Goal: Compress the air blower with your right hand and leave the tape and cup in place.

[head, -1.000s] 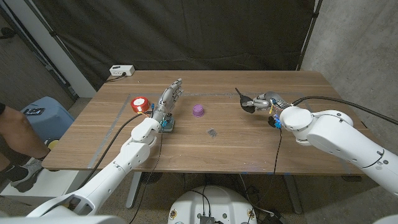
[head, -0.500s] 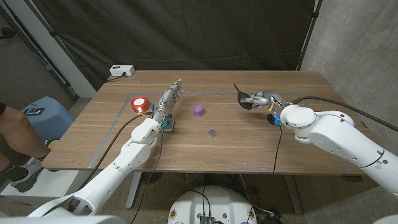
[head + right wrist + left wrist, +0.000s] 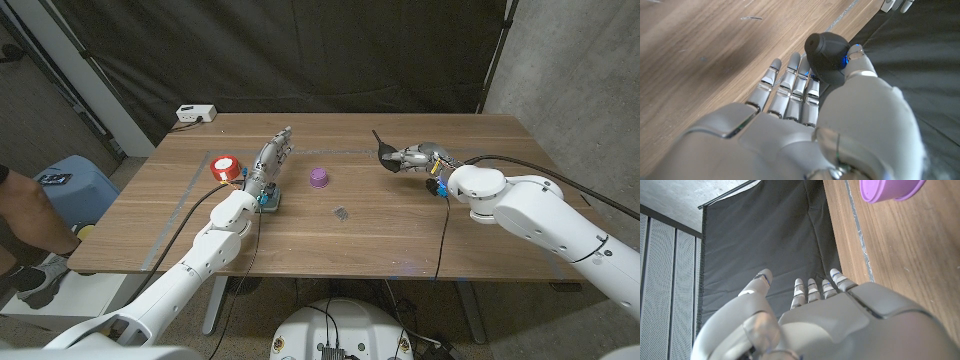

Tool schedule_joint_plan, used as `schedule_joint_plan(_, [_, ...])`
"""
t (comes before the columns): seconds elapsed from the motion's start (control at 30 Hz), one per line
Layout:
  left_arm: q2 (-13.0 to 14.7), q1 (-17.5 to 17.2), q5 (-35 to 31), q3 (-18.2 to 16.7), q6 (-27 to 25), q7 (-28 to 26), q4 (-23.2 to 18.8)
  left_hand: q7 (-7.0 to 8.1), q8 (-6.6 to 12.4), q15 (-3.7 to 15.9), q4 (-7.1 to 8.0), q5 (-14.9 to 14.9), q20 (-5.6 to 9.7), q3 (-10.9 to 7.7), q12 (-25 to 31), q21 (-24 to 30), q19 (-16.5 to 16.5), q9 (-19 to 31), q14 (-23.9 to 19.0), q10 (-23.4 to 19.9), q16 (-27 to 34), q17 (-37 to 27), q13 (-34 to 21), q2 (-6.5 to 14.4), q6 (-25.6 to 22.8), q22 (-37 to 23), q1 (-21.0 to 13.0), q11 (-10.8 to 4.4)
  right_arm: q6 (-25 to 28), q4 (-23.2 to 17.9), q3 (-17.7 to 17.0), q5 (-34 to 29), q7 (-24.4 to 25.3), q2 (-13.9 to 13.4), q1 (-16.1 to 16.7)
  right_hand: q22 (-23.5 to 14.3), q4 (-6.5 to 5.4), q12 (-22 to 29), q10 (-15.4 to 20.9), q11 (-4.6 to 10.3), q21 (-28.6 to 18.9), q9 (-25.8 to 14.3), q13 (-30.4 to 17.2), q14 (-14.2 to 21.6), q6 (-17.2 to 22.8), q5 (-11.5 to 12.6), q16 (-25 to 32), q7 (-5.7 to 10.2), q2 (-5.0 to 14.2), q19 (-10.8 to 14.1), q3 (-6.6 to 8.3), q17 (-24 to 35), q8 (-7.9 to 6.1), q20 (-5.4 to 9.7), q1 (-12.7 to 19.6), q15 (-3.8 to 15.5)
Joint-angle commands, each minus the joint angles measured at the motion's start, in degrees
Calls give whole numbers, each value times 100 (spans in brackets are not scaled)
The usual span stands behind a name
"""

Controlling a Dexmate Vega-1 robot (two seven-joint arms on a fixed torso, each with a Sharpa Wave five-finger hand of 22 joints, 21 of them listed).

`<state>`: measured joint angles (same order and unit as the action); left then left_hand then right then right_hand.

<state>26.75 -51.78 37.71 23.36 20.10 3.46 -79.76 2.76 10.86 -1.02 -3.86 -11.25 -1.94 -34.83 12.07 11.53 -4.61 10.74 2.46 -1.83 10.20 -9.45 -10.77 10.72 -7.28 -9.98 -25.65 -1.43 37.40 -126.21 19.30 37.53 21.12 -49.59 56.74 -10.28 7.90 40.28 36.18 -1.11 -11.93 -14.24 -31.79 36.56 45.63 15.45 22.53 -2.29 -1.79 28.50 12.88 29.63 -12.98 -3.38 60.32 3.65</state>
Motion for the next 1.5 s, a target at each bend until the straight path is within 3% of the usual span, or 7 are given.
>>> schedule_joint_plan(0.03, [26,-32,-3,-4,-8,-9,-42,-40,51,-14,20,-22,8,13,10,-12,-48,15,-6,-61,0,-16,-34,7,-108,-12,-49,1,-525,397,-14,258,-339,76,-45,-9,-3,20,-8,-33,16,-23,-16,-19,-29,-21,-3,-49,41,-48,-5,25,21,-6,-5,256])
schedule_joint_plan(0.63, [47,-78,-31,24,-69,-66,-158,-135,114,-18,33,-23,5,15,16,11,-110,28,-22,-81,5,-15,-34,10,-333,-15,-58,8,-1074,793,-101,631,-686,115,-58,-10,9,15,-23,-45,15,-26,-8,-7,-39,-45,-19,-66,47,-65,-16,41,42,-20,7,236])
schedule_joint_plan(1.5, [19,-125,1,6,-99,-153,-154,-178,128,-21,41,-27,-18,12,18,15,-133,41,-69,-97,12,-16,-34,13,-462,-20,-70,16,-1255,1574,210,929,-1163,389,-586,-12,-28,16,-77,-80,20,-22,-35,-43,-72,-88,-16,-99,51,-108,-83,109,74,-45,-74,167])
